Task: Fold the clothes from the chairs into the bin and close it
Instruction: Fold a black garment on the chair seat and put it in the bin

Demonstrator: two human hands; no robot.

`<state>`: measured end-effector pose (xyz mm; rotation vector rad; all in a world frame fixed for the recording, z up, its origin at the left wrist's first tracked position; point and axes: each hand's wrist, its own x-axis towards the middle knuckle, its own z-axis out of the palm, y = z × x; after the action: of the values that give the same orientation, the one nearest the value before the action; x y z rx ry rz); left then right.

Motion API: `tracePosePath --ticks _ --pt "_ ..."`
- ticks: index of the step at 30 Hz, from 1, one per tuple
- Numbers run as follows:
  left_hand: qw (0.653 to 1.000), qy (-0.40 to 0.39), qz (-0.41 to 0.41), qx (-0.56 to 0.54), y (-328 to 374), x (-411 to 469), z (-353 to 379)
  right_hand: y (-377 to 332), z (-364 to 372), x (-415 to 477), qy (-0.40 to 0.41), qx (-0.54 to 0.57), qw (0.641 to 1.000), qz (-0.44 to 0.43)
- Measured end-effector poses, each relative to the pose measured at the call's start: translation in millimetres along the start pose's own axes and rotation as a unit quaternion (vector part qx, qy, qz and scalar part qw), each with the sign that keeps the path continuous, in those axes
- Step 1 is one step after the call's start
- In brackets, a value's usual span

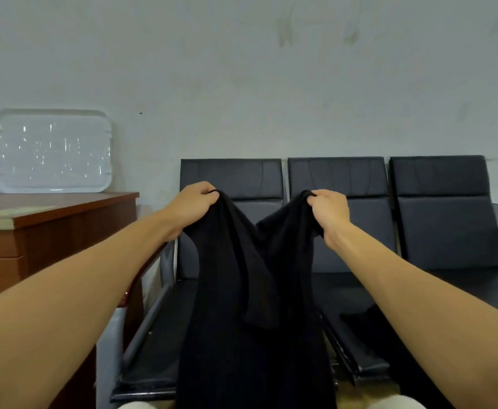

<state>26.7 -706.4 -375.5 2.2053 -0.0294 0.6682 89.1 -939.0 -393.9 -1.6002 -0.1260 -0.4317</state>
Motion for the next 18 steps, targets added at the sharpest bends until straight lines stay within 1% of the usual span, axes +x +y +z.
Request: tracePosePath --ticks 3,7,11,15,17,18 --pt "0.996 0.031 -0.004 0.088 -28.2 -4.1 -1.1 25.3 -11.9 -2.0 0.04 -0.151 0.987 -0.023" --pt "0.985 0.041 -0.06 0.154 -58.9 -7.7 -3.8 45.7 -21.3 1.5 0.048 -0.22 0.974 -0.034" --pt "0.959 -0.01 -0.101 0.264 -96.9 -9.3 -0.2 68.0 -17.9 3.6 0.027 -0.267 0.963 -0.019" --pt "0.929 -0.077 -0.107 0.345 -134.6 -10.7 10.2 96.4 -8.6 10.6 -0.046 -0.337 0.94 -0.012" --pt "0.916 -0.112 -0.125 0.364 -157.7 -9.7 18.5 111.9 -2.9 15.5 -0.083 -0.372 0.925 -0.006" --pt "0.916 -0.133 -0.141 0.353 -168.8 -10.1 23.7 120.0 0.1 17.0 -0.1 -0.383 0.918 0.002"
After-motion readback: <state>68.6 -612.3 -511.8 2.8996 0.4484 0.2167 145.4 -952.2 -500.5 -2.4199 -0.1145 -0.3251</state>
